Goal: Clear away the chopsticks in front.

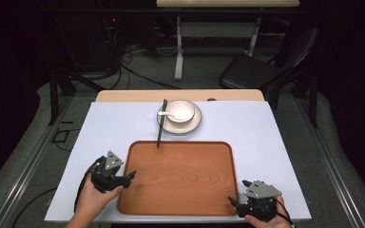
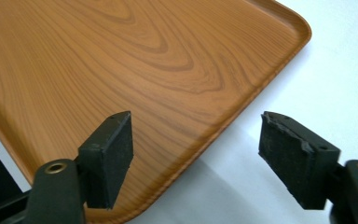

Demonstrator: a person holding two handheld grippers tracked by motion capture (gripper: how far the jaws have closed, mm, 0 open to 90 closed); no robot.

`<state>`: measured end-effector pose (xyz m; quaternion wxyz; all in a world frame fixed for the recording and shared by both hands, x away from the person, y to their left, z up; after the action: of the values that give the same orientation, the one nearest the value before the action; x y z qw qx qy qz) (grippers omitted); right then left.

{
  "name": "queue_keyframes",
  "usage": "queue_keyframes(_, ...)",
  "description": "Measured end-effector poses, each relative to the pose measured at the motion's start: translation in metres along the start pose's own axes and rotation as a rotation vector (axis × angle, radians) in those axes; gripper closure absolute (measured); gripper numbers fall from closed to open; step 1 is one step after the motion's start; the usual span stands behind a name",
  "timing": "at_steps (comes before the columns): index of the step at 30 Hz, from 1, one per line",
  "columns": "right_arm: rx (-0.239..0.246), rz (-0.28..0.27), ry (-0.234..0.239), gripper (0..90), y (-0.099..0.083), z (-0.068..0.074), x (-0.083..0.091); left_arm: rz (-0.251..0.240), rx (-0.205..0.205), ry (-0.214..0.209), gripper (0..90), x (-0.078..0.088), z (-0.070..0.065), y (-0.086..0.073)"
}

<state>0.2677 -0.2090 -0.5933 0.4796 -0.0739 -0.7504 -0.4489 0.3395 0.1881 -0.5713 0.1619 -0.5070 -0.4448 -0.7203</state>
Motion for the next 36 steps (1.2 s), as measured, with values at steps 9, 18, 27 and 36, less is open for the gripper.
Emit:
queue_keyframes(9,0.019,0.001,-0.003,27.6,-0.001,0.000,-0.002,0.031,0.049,0.019,30.8,-0.004,0.004,0.007)
queue_keyframes(18,0.009,-0.008,0.000,27.3,0.000,0.001,-0.001,0.031,0.074,-0.003,35.2,-0.001,0.011,0.018)
queue_keyframes(27,0.005,-0.006,-0.005,27.3,0.000,0.000,-0.001,0.029,0.069,0.019,41.2,0.015,0.026,0.051)
queue_keyframes(36,0.002,-0.007,-0.002,27.3,-0.001,0.000,-0.001,0.065,0.063,0.061,44.1,0.010,0.040,0.097)
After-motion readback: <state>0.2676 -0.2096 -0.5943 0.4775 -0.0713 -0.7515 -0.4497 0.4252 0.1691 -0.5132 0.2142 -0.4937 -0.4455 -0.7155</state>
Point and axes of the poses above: each handheld gripper's, and its own axes: x roughly backward along the jaws, y roughly out of its top, z roughly to its left, the point moved 7 cm from there along -x, roughly forward along the jaws, and after that the axes turned 14 degrees about z, right-handed, at the moved point
